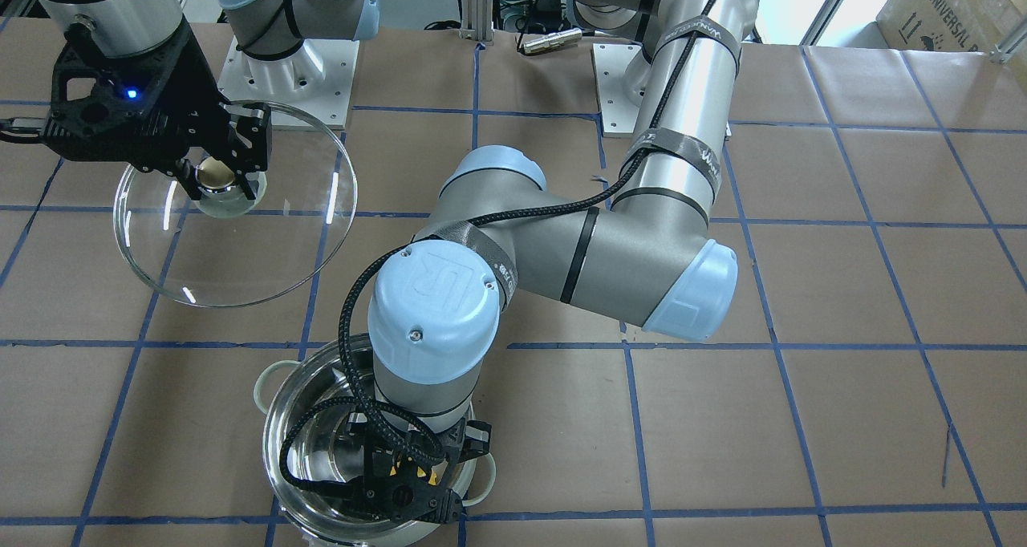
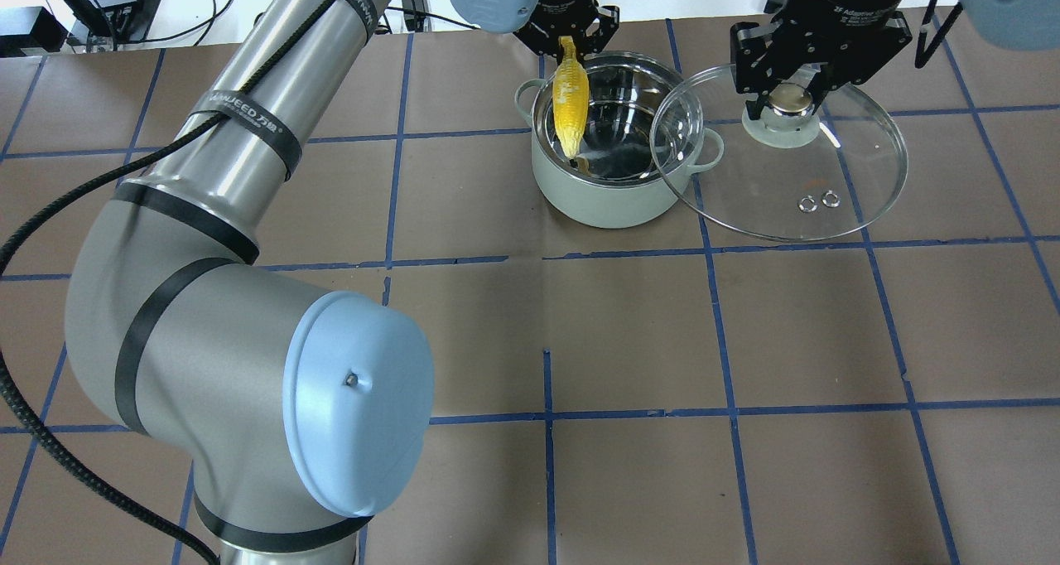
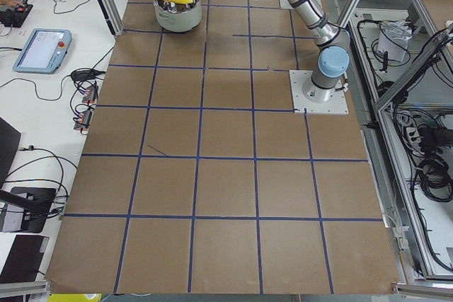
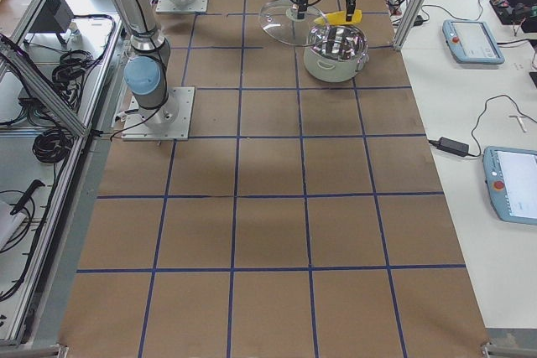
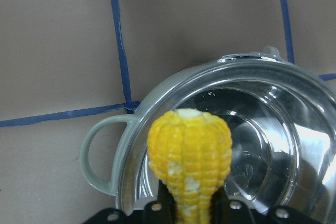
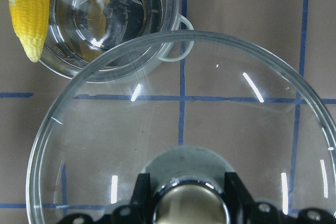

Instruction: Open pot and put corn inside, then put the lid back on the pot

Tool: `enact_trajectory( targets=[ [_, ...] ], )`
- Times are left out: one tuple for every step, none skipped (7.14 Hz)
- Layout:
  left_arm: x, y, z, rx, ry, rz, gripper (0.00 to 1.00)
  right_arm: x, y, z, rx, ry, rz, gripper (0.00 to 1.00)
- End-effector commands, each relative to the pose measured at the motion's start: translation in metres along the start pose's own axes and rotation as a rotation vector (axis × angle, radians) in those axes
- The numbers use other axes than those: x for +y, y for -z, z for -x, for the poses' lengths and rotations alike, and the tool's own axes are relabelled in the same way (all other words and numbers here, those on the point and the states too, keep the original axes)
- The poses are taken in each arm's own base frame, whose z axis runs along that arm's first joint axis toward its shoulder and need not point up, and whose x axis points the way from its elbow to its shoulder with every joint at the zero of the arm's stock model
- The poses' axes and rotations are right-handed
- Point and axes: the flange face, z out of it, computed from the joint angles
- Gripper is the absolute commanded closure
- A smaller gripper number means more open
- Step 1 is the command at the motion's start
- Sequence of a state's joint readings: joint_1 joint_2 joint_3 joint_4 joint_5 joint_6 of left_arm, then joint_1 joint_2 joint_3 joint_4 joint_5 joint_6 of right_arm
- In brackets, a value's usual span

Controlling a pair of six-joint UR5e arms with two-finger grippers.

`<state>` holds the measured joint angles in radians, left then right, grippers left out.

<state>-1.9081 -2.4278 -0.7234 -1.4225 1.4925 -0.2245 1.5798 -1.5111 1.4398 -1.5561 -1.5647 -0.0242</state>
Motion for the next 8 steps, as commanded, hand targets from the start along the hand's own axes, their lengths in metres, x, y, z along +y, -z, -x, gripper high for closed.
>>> enact_trajectory(
  targets=[
    [-0.003, -0.010, -0.003, 0.004, -0.001, -0.009, 0.84, 0.000, -0.001, -0.001, 0.005, 0.004, 0.002, 0.79],
    [-0.003, -0.011, -0.003, 0.005, -0.002, -0.012, 0.84, 0.000, -0.002, -0.002, 0.005, 0.004, 0.003, 0.79],
    [-0.005, -0.012, -0.003, 0.007, -0.001, -0.024, 0.83, 0.000, 0.000, -0.002, 0.005, 0.004, 0.002, 0.79],
    [-0.004, -0.021, -0.009, 0.000, -0.010, -0.020, 0.81, 0.000, -0.001, -0.002, 0.005, 0.004, 0.003, 0.79],
    [-0.004, -0.025, -0.013, 0.002, -0.015, -0.032, 0.81, 0.000, -0.002, -0.002, 0.005, 0.004, 0.005, 0.79],
    [-0.004, -0.027, -0.015, 0.004, -0.018, -0.036, 0.74, 0.000, -0.002, -0.002, 0.005, 0.004, 0.003, 0.79],
    [-0.003, -0.028, -0.016, 0.002, -0.018, -0.035, 0.07, 0.000, -0.003, -0.002, 0.005, 0.004, 0.005, 0.79],
    [-0.002, -0.029, -0.017, -0.001, -0.021, -0.033, 0.00, 0.000, -0.003, -0.002, 0.005, 0.004, 0.005, 0.79]
  ],
)
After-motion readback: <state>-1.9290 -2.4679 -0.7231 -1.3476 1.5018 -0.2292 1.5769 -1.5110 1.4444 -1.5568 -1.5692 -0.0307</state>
